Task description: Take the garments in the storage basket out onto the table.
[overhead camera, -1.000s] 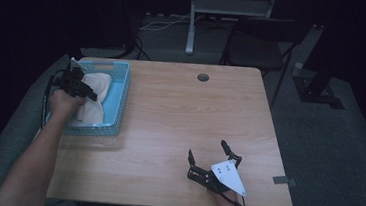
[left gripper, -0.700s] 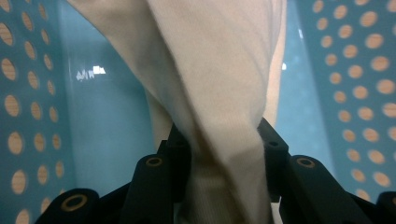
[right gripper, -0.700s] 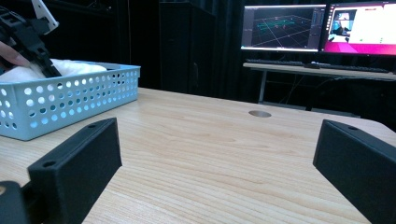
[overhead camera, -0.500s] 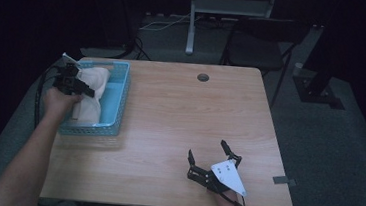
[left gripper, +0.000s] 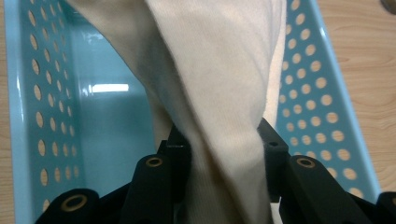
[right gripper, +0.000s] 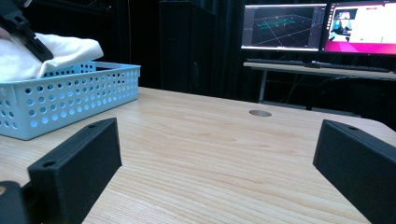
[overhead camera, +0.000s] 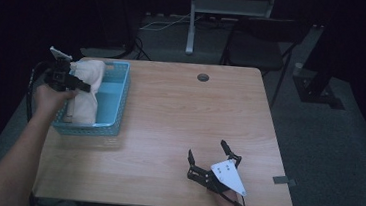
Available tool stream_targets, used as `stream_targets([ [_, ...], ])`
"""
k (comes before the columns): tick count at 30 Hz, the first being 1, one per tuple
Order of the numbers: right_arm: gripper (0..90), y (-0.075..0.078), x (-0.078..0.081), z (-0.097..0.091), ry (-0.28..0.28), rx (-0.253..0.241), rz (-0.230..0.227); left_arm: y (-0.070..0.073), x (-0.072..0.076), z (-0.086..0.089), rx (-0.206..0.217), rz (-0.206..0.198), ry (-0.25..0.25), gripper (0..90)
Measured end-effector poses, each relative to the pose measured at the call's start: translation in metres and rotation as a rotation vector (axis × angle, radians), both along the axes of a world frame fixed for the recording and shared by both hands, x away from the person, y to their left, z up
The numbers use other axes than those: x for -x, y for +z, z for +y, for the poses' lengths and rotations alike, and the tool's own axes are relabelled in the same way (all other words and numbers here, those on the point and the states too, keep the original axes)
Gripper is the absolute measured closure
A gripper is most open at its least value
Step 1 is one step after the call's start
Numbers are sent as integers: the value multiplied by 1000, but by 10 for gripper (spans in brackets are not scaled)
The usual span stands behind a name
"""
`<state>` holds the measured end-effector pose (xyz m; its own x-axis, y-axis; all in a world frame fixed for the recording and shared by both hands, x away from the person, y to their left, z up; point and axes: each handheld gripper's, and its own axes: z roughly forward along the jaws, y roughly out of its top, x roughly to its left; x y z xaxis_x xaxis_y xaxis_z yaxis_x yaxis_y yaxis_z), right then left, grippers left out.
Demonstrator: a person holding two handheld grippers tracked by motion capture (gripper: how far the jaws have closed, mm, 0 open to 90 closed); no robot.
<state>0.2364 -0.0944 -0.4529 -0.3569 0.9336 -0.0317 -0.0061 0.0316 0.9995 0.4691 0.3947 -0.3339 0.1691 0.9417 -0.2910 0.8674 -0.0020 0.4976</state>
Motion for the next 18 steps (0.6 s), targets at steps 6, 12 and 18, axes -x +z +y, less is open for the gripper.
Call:
stream_targets([
  [6, 5, 0, 0, 0, 0, -1, 1, 11, 6, 5, -7, -25, 2, 660],
  [12, 5, 0, 0, 0, -3, 1, 1, 16, 7, 1, 19, -30, -13, 659],
  [18, 5, 0, -1, 0, -5, -1, 3, 38, 12, -2, 58, -72, -28, 659],
])
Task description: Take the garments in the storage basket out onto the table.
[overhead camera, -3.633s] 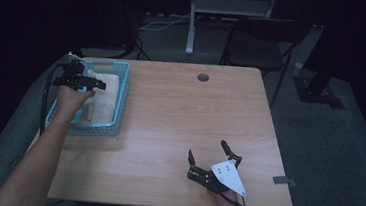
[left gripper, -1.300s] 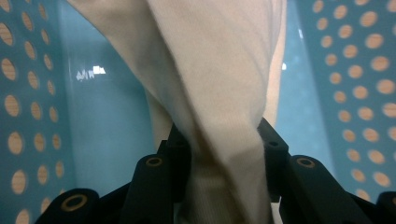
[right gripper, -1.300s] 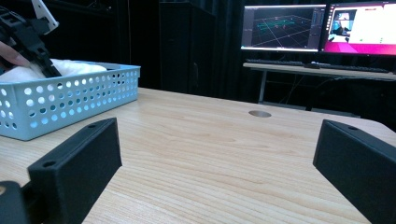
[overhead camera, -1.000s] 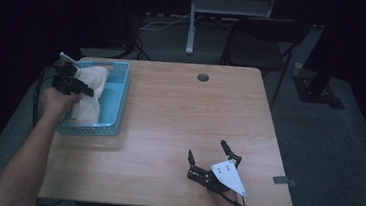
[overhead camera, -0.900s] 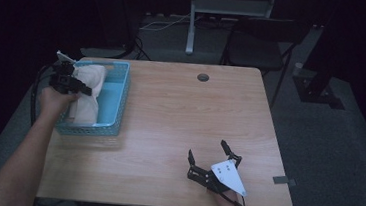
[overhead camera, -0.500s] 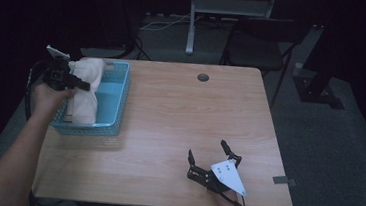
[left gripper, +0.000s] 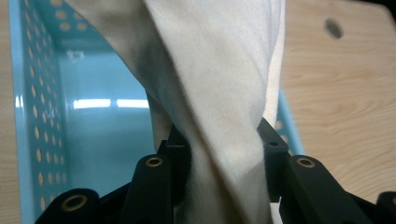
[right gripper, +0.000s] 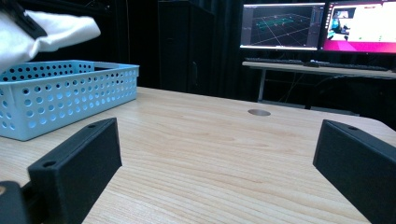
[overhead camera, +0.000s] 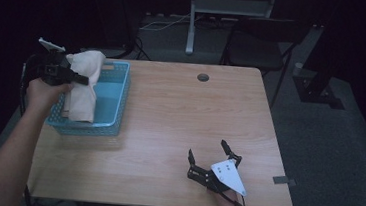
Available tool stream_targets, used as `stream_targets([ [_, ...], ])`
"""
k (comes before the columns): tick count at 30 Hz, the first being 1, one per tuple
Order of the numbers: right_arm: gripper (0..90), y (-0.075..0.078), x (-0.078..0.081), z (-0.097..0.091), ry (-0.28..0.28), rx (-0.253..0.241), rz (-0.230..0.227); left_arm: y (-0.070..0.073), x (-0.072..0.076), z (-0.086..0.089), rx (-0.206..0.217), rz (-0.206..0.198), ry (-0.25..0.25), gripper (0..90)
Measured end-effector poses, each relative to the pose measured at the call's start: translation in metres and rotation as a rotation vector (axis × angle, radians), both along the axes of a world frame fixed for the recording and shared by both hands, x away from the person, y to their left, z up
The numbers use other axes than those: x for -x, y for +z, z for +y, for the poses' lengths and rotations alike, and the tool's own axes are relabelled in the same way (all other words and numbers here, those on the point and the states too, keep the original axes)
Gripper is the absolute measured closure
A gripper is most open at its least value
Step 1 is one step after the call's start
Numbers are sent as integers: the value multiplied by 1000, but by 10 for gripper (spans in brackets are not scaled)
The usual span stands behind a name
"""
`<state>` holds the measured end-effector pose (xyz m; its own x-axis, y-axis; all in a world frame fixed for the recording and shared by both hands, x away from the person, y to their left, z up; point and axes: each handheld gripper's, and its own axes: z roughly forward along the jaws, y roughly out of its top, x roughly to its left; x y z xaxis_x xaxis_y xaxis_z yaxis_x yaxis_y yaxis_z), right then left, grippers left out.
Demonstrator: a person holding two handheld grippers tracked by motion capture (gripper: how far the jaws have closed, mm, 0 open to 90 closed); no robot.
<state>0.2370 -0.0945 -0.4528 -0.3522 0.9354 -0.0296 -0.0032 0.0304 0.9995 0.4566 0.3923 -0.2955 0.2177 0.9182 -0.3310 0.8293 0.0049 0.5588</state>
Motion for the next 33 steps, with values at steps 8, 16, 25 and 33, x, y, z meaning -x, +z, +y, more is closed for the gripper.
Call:
stream_targets([
  [8, 5, 0, 0, 0, -2, 0, 0, 24, 8, -6, 68, -43, -25, 660],
  [16, 5, 0, 0, 0, -7, -2, 0, 36, 8, -11, 106, -54, -36, 659],
  [25, 5, 0, 0, 0, -6, -2, 0, 36, 6, -20, 119, -48, -63, 658],
  [33, 5, 0, 0, 0, -5, -2, 1, 43, 4, -41, 148, -59, -94, 658],
])
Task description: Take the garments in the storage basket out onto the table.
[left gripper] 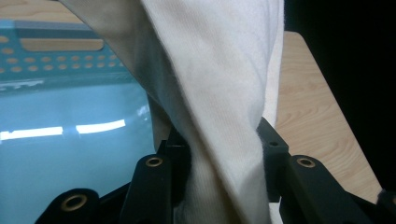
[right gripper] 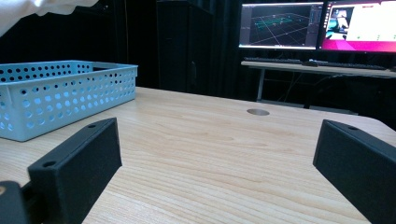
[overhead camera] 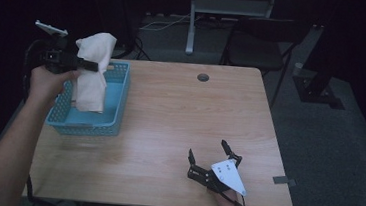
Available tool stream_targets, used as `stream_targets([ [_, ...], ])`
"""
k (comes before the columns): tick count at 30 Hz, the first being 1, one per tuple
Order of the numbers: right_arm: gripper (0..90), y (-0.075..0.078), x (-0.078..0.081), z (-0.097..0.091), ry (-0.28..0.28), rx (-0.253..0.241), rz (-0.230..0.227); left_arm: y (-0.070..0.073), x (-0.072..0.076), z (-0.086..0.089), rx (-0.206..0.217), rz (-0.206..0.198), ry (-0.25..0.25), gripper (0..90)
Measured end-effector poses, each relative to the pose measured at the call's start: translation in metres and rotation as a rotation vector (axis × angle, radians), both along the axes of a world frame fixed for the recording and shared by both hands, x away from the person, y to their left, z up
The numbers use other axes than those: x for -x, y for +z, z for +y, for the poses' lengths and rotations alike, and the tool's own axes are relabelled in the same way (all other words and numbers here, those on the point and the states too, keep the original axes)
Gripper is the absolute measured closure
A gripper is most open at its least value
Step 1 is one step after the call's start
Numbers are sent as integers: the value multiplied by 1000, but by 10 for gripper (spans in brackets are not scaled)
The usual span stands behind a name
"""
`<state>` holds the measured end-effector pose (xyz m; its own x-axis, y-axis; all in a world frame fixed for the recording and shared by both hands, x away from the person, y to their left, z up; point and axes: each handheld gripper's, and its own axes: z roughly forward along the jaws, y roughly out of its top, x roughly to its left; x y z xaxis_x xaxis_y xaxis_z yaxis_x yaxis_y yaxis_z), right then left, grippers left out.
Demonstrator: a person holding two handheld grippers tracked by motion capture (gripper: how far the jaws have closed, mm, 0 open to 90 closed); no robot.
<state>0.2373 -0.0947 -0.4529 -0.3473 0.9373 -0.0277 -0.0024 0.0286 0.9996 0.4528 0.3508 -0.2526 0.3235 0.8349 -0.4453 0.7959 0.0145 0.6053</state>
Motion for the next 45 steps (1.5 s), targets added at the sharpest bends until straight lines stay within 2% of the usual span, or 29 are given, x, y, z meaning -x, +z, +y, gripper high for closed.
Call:
stream_targets([
  [8, 5, 0, 0, 0, 1, 0, -3, -1, -8, -29, -8, 5, -40, 658],
  [12, 5, 0, 0, 0, 0, 0, -3, -3, -11, -38, 11, 9, -44, 658],
  [17, 5, 0, 1, 0, 2, 1, -4, -4, -16, -50, -8, 18, -53, 658],
  [21, 5, 0, 1, 0, 2, 1, -6, -3, -19, -62, 0, 24, -69, 658],
  [25, 5, 0, 1, 1, 4, 2, -7, -5, -22, -79, 0, 29, -92, 658],
  [27, 5, 0, 1, 1, 5, 3, -9, -7, -24, -87, 16, 39, -107, 657],
  [32, 5, 0, 1, 1, 7, 5, -11, -11, -28, -108, -2, 49, -133, 657],
  [35, 5, 0, 1, 0, 8, 4, -10, -11, -30, -118, -6, 41, -143, 657],
  [41, 5, 0, 1, 0, 9, 2, -6, -11, -33, -133, 21, 47, -155, 658],
  [45, 5, 0, 1, 0, 8, 2, -6, -11, -34, -143, -2, 50, -170, 657],
])
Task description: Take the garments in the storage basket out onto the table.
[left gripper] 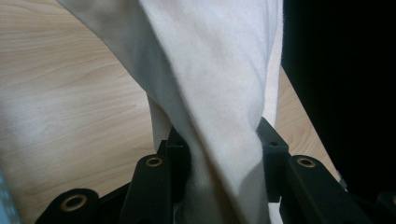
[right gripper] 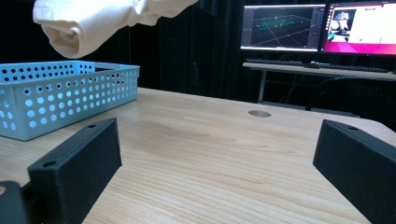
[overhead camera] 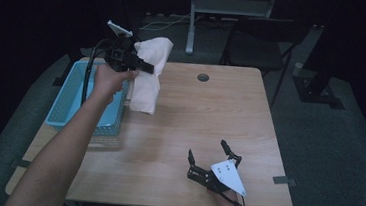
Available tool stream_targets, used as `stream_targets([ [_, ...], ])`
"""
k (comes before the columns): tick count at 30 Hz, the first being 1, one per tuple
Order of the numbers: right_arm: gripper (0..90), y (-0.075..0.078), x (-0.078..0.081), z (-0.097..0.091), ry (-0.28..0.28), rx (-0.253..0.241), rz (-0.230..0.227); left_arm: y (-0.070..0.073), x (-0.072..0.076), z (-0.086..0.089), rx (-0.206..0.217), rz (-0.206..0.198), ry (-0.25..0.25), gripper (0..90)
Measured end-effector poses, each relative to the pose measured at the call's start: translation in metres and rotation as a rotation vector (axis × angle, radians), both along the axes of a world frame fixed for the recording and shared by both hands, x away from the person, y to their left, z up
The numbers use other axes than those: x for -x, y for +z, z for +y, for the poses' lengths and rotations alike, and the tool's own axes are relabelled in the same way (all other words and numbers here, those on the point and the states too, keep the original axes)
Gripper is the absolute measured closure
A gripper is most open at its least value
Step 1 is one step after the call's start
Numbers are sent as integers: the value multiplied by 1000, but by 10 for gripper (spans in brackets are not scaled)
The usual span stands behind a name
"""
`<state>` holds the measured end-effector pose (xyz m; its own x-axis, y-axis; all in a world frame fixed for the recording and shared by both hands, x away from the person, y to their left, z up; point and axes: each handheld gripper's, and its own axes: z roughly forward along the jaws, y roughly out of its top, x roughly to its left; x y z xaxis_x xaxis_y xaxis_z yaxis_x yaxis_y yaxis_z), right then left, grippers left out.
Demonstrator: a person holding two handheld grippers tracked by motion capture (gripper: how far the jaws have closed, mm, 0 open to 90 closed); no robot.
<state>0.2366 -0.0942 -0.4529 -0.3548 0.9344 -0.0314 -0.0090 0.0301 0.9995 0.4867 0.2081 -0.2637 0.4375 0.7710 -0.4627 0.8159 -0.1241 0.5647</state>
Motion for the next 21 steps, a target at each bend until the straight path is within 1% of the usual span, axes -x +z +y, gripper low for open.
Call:
stream_targets([
  [2, 5, 0, 0, 0, 0, 0, 0, 1, 0, -3, 13, 1, -5, 657],
  [5, 5, 0, 0, 0, -1, 0, 2, 4, 0, -6, 14, -3, -8, 657],
  [7, 5, 0, 0, 0, -2, 0, 3, 6, 1, -8, 16, -5, 0, 657],
  [10, 5, 0, 0, 0, -2, -1, 3, 6, 1, -9, 23, -13, 1, 657],
  [12, 5, 0, 0, 0, -1, 0, 0, 5, 1, -9, 24, -12, 0, 657],
  [14, 5, 0, 0, 0, -1, 1, -2, 4, 0, -9, 10, -10, 0, 657],
  [18, 5, 0, 0, 0, 0, -1, 1, 0, -1, -8, 11, -6, 9, 657],
  [21, 5, 0, 0, 0, 0, 0, -1, -4, -2, -6, 16, -17, 37, 657],
])
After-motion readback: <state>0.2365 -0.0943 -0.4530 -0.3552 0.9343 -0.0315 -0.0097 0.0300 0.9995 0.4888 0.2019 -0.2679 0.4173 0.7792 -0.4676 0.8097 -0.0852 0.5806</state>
